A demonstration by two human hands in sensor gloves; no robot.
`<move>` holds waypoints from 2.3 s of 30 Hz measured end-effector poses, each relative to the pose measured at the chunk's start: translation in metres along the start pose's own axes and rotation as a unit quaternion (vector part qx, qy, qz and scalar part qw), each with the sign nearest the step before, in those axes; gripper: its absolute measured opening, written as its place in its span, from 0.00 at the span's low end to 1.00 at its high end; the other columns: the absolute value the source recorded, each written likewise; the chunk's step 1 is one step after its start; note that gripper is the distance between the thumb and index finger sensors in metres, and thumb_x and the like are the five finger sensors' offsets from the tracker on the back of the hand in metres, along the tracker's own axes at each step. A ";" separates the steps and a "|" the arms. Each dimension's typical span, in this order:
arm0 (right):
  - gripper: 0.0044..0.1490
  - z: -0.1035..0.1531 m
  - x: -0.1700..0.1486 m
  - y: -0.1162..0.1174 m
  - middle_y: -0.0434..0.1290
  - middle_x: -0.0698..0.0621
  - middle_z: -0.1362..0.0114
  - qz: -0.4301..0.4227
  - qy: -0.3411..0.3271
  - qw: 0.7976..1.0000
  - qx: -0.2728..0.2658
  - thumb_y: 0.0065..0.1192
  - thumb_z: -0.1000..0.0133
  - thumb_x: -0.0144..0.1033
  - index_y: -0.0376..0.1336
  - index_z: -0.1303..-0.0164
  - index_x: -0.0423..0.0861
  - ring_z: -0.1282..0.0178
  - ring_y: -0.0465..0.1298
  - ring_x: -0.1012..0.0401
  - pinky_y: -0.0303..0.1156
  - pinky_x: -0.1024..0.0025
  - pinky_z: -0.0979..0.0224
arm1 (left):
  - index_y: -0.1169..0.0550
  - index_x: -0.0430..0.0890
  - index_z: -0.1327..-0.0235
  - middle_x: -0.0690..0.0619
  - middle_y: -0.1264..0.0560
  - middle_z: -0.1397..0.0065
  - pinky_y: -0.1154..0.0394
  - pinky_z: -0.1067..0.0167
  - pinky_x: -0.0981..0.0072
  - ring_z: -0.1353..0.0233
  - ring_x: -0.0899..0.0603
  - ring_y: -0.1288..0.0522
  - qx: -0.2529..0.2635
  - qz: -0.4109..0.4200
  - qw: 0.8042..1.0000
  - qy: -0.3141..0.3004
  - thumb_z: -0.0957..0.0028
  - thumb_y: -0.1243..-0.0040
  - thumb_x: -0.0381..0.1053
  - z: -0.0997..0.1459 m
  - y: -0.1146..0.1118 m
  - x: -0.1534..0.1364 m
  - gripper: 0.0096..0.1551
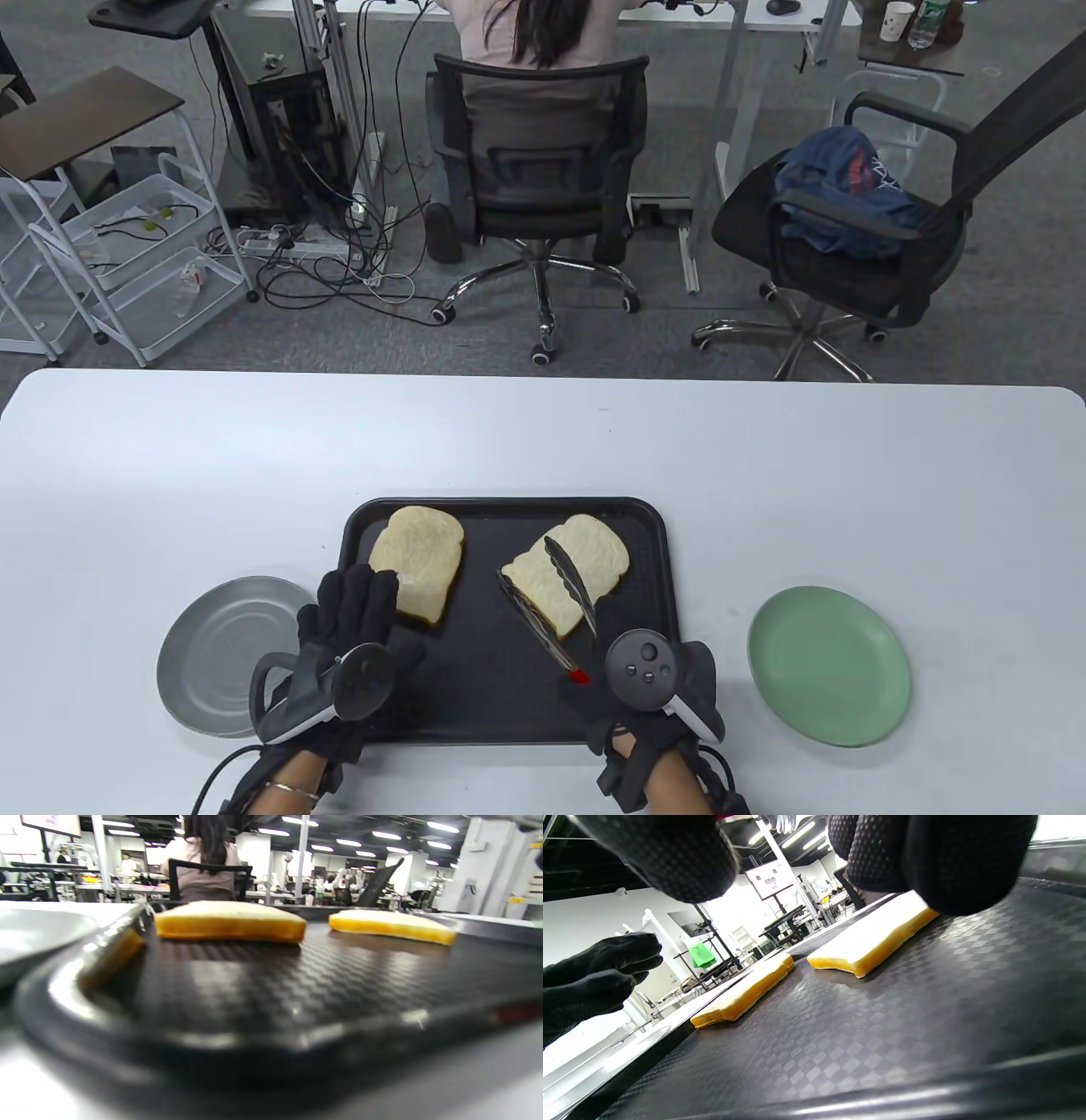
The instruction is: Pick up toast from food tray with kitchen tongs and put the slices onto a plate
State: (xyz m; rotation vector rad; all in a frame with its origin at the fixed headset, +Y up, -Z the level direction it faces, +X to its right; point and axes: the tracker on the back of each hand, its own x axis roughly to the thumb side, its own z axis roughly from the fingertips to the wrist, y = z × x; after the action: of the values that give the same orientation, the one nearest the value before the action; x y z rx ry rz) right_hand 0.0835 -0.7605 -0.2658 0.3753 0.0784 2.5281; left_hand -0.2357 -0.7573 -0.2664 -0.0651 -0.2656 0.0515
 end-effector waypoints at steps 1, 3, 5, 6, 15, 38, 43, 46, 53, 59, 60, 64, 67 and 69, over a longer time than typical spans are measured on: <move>0.70 0.000 0.001 0.001 0.61 0.24 0.38 0.002 -0.001 1.000 0.005 0.71 0.62 0.52 0.36 0.31 0.26 0.53 0.72 0.41 0.76 0.51 0.55 | 0.63 0.36 0.07 0.27 0.62 0.09 0.49 0.24 0.19 0.15 0.17 0.58 -0.001 -0.002 1.000 0.013 0.26 0.66 0.68 -0.001 0.003 -0.005 0.53; 0.70 -0.001 0.001 0.004 0.60 0.24 0.38 0.004 -0.003 1.000 0.011 0.71 0.62 0.52 0.36 0.31 0.26 0.53 0.72 0.41 0.76 0.50 0.55 | 0.62 0.36 0.06 0.28 0.61 0.08 0.48 0.24 0.20 0.14 0.17 0.57 -0.003 -0.004 0.999 0.037 0.26 0.65 0.68 -0.004 0.008 -0.016 0.52; 0.70 -0.001 0.001 0.005 0.60 0.24 0.38 0.006 -0.004 1.000 0.016 0.71 0.62 0.52 0.36 0.31 0.26 0.53 0.72 0.41 0.76 0.50 0.55 | 0.62 0.36 0.06 0.28 0.60 0.08 0.48 0.24 0.20 0.14 0.18 0.56 -0.012 -0.024 0.997 0.072 0.26 0.65 0.68 -0.004 0.013 -0.033 0.52; 0.70 -0.001 0.001 0.005 0.60 0.24 0.38 0.005 -0.004 1.000 0.017 0.71 0.62 0.52 0.36 0.31 0.26 0.53 0.72 0.41 0.76 0.50 0.55 | 0.62 0.35 0.07 0.27 0.60 0.09 0.47 0.24 0.20 0.15 0.17 0.55 -0.013 -0.032 0.995 0.089 0.26 0.65 0.68 -0.003 0.015 -0.040 0.53; 0.70 -0.003 0.002 0.005 0.60 0.24 0.38 -0.007 -0.002 1.000 0.018 0.71 0.62 0.52 0.36 0.31 0.26 0.53 0.72 0.41 0.76 0.50 0.55 | 0.60 0.31 0.06 0.25 0.56 0.10 0.44 0.25 0.21 0.16 0.16 0.52 -0.012 0.028 0.966 0.257 0.25 0.61 0.67 0.024 0.008 -0.126 0.54; 0.71 -0.004 -0.001 0.008 0.60 0.24 0.38 -0.007 0.009 0.999 0.045 0.71 0.62 0.53 0.36 0.31 0.25 0.53 0.72 0.39 0.75 0.50 0.55 | 0.42 0.33 0.11 0.33 0.32 0.24 0.25 0.34 0.48 0.34 0.34 0.27 -0.144 -0.004 0.893 0.426 0.24 0.50 0.54 0.030 -0.029 -0.171 0.38; 0.71 -0.004 -0.001 0.008 0.60 0.24 0.38 -0.005 0.010 0.999 0.047 0.71 0.62 0.53 0.36 0.31 0.25 0.53 0.72 0.39 0.75 0.50 0.55 | 0.35 0.35 0.17 0.36 0.26 0.32 0.21 0.39 0.53 0.40 0.40 0.23 -0.111 0.079 0.883 0.449 0.28 0.46 0.51 0.042 -0.028 -0.188 0.33; 0.71 -0.004 0.000 0.008 0.60 0.24 0.38 -0.003 0.010 0.999 0.050 0.71 0.62 0.53 0.36 0.31 0.25 0.53 0.72 0.39 0.75 0.50 0.55 | 0.32 0.33 0.21 0.39 0.24 0.35 0.20 0.41 0.54 0.42 0.42 0.21 -0.099 0.130 0.881 0.445 0.28 0.46 0.49 0.048 -0.025 -0.195 0.30; 0.71 -0.004 0.000 0.009 0.60 0.24 0.38 -0.005 0.022 0.998 0.055 0.71 0.62 0.52 0.36 0.31 0.25 0.53 0.72 0.39 0.76 0.50 0.55 | 0.33 0.31 0.24 0.41 0.21 0.36 0.11 0.52 0.71 0.50 0.49 0.13 -0.039 0.224 0.877 0.424 0.29 0.47 0.45 0.056 -0.012 -0.196 0.27; 0.70 -0.003 -0.001 0.007 0.60 0.23 0.38 -0.023 0.033 0.998 0.052 0.71 0.61 0.52 0.36 0.31 0.26 0.54 0.72 0.39 0.77 0.49 0.57 | 0.35 0.29 0.24 0.41 0.19 0.39 0.10 0.57 0.74 0.54 0.49 0.11 0.055 0.221 0.881 0.415 0.27 0.49 0.43 0.062 0.007 -0.190 0.27; 0.70 -0.003 -0.001 0.006 0.60 0.23 0.38 -0.026 0.034 0.998 0.053 0.71 0.61 0.52 0.36 0.31 0.26 0.54 0.72 0.39 0.77 0.49 0.57 | 0.36 0.28 0.24 0.41 0.19 0.39 0.10 0.58 0.75 0.55 0.49 0.11 0.077 0.225 0.877 0.417 0.27 0.49 0.43 0.064 0.008 -0.190 0.27; 0.67 -0.007 -0.004 0.009 0.61 0.23 0.38 -0.109 0.023 0.990 0.085 0.67 0.55 0.55 0.36 0.30 0.26 0.54 0.72 0.39 0.76 0.50 0.56 | 0.44 0.26 0.17 0.41 0.21 0.36 0.11 0.59 0.79 0.56 0.52 0.11 0.130 0.304 0.861 0.387 0.26 0.52 0.41 0.068 0.007 -0.189 0.33; 0.68 -0.010 -0.006 0.014 0.60 0.22 0.39 -0.226 0.031 0.966 0.121 0.67 0.55 0.56 0.35 0.30 0.26 0.55 0.72 0.39 0.76 0.49 0.57 | 0.49 0.26 0.14 0.40 0.23 0.34 0.11 0.59 0.81 0.55 0.53 0.12 0.139 0.401 0.835 0.352 0.26 0.53 0.40 0.065 0.000 -0.186 0.36; 0.68 -0.013 -0.006 0.019 0.60 0.21 0.39 -0.288 0.038 0.946 0.143 0.66 0.54 0.57 0.35 0.30 0.26 0.55 0.72 0.39 0.76 0.48 0.58 | 0.51 0.26 0.14 0.40 0.24 0.32 0.11 0.57 0.81 0.54 0.53 0.12 0.126 0.436 0.829 0.326 0.25 0.54 0.40 0.062 -0.002 -0.183 0.36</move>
State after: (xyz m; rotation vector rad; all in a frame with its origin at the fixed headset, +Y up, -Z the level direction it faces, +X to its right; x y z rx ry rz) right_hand 0.0741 -0.7789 -0.2768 0.3101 0.5141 1.9486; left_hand -0.4278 -0.7671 -0.2543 0.0661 0.4853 0.9653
